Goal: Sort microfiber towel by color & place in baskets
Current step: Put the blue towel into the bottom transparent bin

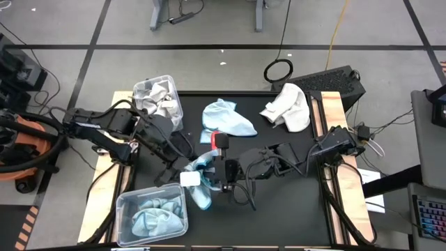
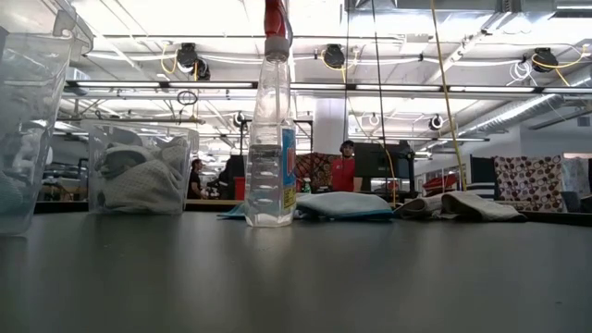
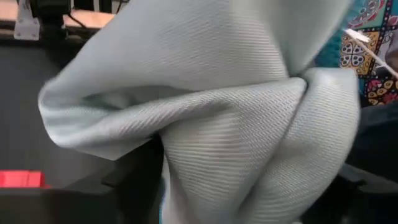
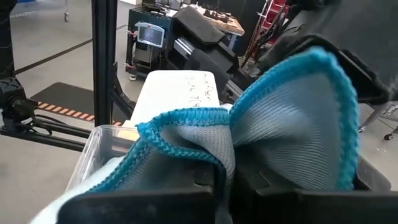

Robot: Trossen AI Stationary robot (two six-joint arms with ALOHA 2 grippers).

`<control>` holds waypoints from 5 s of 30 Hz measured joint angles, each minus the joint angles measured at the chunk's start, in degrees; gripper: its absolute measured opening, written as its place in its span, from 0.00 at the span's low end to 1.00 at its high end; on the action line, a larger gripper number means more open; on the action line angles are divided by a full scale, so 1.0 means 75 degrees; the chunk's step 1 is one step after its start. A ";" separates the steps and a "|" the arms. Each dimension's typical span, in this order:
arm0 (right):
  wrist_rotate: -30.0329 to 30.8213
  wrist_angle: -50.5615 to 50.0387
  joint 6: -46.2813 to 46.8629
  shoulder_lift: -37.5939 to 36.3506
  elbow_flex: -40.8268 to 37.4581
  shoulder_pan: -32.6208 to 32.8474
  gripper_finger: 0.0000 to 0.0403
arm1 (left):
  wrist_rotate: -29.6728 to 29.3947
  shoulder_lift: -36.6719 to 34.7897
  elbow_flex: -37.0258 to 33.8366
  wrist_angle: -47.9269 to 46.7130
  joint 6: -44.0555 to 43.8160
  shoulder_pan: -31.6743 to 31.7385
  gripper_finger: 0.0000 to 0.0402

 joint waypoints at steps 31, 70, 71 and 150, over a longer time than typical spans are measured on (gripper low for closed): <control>-0.0030 -0.2006 0.1431 -0.0197 0.0000 0.0263 0.54 | -0.0088 -0.1110 -0.0006 -0.2512 -0.0782 -0.1491 0.07; 0.0068 -0.7801 0.3878 -0.1245 0.0000 0.0781 0.49 | -0.1885 -0.0016 -0.2973 -0.1958 -0.4160 -0.4975 0.09; 0.0171 -0.8008 0.3941 -0.1269 0.0000 0.0790 0.49 | -0.1882 0.0135 -0.2995 -0.1899 -0.4257 -0.4975 0.09; -0.0858 -0.5730 0.1902 -0.1283 -0.3251 -0.3122 0.49 | -0.6085 -0.2073 -0.1970 -0.3480 -0.1985 -0.3135 0.59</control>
